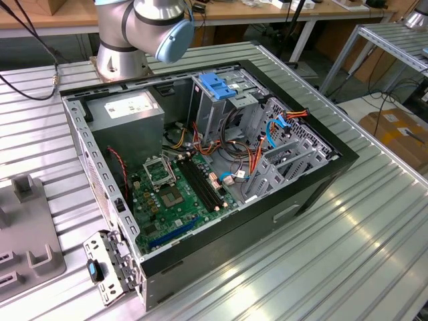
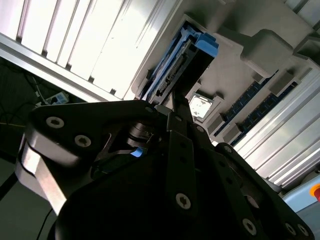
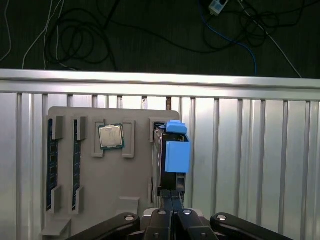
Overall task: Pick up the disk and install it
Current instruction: 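Pick up the disk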
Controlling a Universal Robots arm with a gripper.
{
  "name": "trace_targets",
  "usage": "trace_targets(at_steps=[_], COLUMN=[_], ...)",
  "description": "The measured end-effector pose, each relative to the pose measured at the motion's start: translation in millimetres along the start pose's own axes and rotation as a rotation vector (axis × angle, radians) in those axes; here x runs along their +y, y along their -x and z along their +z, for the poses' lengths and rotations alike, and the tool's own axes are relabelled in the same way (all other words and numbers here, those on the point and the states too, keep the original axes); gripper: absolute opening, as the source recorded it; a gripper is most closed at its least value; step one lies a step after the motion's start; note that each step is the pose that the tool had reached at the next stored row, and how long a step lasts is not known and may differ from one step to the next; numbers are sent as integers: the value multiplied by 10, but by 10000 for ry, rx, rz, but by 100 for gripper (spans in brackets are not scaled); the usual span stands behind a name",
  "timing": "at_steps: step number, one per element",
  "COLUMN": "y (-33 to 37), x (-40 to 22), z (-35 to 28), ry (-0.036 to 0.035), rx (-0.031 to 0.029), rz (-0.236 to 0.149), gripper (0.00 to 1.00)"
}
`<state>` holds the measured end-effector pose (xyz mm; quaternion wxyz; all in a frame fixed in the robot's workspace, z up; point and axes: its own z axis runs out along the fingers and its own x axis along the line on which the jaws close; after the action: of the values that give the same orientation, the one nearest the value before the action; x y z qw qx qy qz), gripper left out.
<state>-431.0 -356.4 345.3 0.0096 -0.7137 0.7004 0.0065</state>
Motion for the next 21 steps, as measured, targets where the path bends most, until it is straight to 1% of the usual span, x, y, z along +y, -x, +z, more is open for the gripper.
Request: trace_targets(at_steps=[7,9,11,13,14,21], y=[0,0,0,1,2,2], x=[0,2,13,55,70,71], z=[1,3,3,3,4,3], ry=[-1,-6,-10,-13,-13,-13], rx=[-1,0,2,3,2,3], rz=[33,186,432,557,577,577], gripper=[11,11,11,11,11,11])
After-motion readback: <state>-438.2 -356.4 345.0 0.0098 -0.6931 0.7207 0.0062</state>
